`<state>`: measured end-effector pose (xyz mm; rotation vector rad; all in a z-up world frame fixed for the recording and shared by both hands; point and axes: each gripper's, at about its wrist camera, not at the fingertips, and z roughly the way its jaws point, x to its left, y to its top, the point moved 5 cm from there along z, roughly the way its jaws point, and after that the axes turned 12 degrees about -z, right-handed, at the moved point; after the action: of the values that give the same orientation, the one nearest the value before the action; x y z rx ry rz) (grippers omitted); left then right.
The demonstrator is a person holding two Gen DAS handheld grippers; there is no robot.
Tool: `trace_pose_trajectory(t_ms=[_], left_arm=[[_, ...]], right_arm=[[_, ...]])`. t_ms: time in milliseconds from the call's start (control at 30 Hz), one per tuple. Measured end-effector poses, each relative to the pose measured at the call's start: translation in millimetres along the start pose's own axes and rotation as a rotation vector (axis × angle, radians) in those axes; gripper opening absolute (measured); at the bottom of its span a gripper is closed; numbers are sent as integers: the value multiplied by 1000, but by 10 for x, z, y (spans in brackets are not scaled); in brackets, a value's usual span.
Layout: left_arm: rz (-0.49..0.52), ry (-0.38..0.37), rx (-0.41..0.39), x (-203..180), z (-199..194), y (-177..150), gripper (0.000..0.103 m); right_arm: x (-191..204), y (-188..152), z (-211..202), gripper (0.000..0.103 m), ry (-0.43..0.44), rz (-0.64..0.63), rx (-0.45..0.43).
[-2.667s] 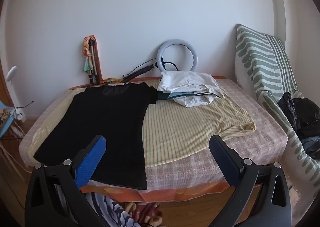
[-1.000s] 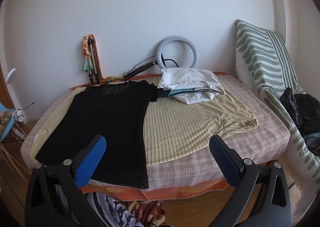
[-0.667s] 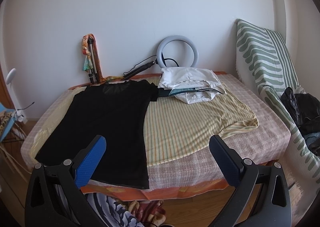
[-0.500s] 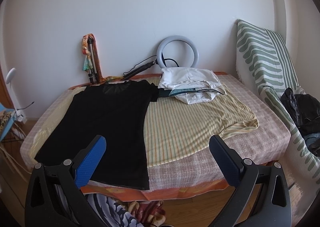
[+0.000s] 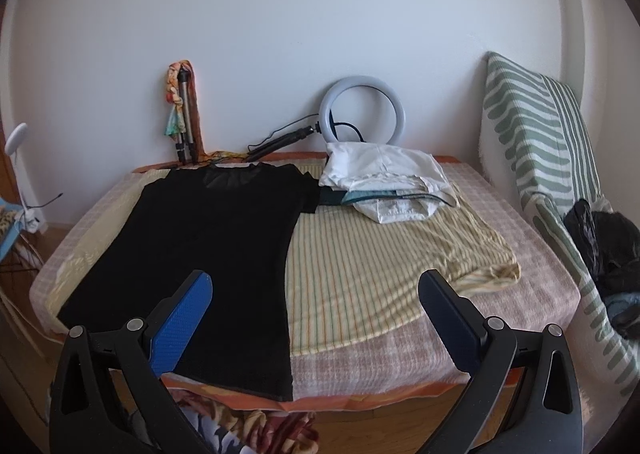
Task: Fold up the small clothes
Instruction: 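Move both tools to one side edge of the black T-shirt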
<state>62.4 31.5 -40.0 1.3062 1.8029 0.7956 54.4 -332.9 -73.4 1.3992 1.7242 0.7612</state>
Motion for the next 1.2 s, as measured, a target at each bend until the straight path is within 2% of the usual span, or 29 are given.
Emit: trace_pose_trajectory(t_ms=[167, 267, 433, 500, 633, 733, 867, 967, 1033, 1100, 1200], left_arm=[[-46, -9, 20, 320, 186, -46, 103], [-86, -21, 51, 545, 313, -112, 98], [-120, -22, 123, 831, 573, -293, 76], [-153, -51, 173, 945, 694, -408, 63], [-172, -76, 221, 1067, 877, -582, 53], [-169, -86, 252, 1106, 1018, -697, 50], [-159, -99, 288, 1121, 1211, -835, 42], [-149, -104, 299, 1105, 1313, -902, 41], [-129, -93, 301, 1097, 1369, -933, 41], [-85, -78, 292, 1073, 1399, -951, 41], [-61, -93, 292, 1064, 1443, -964, 40]], right_arm=[[-33, 301, 149, 103, 29, -8, -54], [-48, 506, 269, 103, 64, -9, -93], [91, 831, 548, 103, 161, -38, -35], [206, 967, 654, 103, 209, -54, -7], [435, 1207, 783, 102, 276, -71, 7], [644, 1405, 867, 101, 313, -87, 15], [1013, 1650, 1028, 94, 374, -106, 32], [1295, 1775, 1198, 92, 420, -124, 51], [1580, 1858, 1408, 85, 465, -143, 85], [1829, 1907, 1628, 83, 498, -155, 128], [2218, 1993, 1987, 73, 538, -162, 180]])
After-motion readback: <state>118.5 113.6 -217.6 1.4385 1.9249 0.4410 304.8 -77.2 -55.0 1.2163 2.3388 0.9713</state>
